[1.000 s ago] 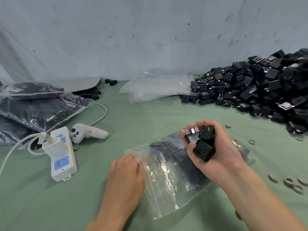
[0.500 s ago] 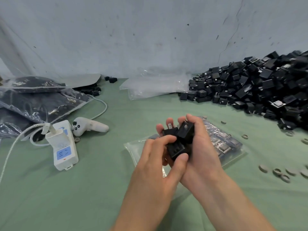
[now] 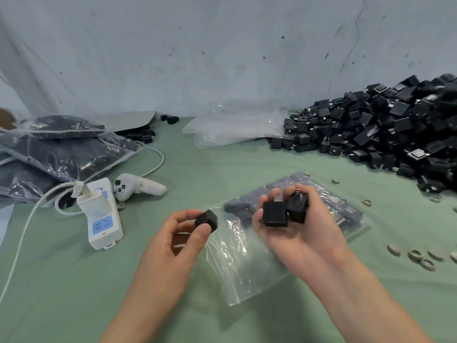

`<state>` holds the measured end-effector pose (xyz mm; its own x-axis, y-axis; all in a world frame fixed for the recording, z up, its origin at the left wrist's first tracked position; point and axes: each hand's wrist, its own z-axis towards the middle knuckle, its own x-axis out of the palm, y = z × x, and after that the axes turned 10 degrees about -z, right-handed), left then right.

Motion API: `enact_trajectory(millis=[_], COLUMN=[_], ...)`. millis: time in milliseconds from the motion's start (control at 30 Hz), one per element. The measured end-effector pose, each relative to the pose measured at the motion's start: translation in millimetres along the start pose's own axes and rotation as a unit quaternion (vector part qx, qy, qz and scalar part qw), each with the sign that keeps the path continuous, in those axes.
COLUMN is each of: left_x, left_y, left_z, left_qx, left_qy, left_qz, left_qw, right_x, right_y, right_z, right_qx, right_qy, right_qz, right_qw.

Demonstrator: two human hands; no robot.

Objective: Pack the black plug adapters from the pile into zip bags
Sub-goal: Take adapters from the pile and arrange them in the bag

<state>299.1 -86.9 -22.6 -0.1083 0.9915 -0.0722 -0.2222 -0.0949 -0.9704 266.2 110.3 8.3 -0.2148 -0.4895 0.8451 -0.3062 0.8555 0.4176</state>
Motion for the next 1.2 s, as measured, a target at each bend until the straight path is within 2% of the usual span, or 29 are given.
enact_trajectory(millis=[100,200,433,567,667,900,1067,1200], left_x=[-28,-35,-6,3,5,10,13,16], left_y=[20,30,30,34,35,38,41,43], left_z=[-1,-3,-6,-6,-4,8,13,16], left_qx=[0.015,0.026,0.059,0.072,0.069,0.018,0.060,0.062], left_qy=[0.004,0.054,0.134,0.170,0.171,0.134,0.161,0.149], left_qz=[0.218,0.300,0.288,0.320,0.337,0.313,0.333,0.332], left_qw=[0.976,0.952,0.946,0.929,0.923,0.940,0.927,0.929], right_x=[-4,-10,-23,-27,-28,-29,-27,-27], right_y=[13,25,34,36,40,36,39,40], right_z=[-1,0,4,3,1,2,4,4], right_qx=[-0.026,-0.049,-0.056,-0.058,-0.064,-0.064,-0.055,-0.057], right_qy=[-0.010,-0.011,-0.014,-0.024,-0.030,-0.013,-0.007,-0.003], right_qz=[0.018,0.021,0.011,0.006,-0.001,-0.077,-0.077,-0.080], right_qw=[0.999,0.999,0.998,0.998,0.998,0.995,0.996,0.995])
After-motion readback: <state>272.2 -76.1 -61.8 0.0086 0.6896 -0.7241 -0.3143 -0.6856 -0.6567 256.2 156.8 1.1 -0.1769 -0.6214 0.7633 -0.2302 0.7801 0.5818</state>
